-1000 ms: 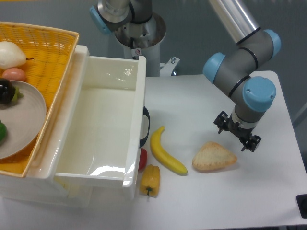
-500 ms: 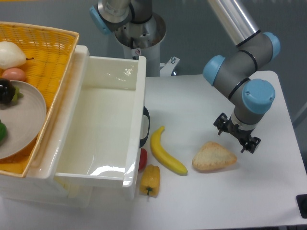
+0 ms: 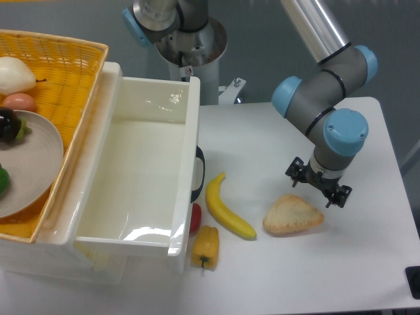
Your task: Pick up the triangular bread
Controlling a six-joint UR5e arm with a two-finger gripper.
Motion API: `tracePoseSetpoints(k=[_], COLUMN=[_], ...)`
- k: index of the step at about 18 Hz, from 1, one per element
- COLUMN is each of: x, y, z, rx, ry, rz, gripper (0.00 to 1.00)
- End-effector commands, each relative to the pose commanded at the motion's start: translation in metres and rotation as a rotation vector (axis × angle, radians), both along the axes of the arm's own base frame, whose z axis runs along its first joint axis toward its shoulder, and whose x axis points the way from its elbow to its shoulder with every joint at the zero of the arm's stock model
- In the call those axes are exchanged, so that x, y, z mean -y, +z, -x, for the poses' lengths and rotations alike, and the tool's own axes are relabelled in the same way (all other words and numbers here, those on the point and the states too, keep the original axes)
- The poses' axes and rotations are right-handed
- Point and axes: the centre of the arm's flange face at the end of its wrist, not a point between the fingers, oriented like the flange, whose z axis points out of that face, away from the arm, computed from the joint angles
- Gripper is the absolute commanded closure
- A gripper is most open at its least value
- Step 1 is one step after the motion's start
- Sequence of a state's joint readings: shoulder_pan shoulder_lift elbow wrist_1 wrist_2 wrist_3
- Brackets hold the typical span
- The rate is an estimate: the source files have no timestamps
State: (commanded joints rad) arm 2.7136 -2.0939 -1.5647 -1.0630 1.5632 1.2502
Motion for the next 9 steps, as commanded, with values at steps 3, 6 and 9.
tracePoseSetpoints(k=[3,6,9], x=[-0.004,-0.013,-0.029], y=[-0.005,-0.013,-0.029], z=[-0.001,-0.008,-0.019], rx=[0.013,0.033,0.052], ry=[0.035,0.054,0.085], rz=[-0.012,-0.019,-0.005], gripper=[0.0,0.0,0.01])
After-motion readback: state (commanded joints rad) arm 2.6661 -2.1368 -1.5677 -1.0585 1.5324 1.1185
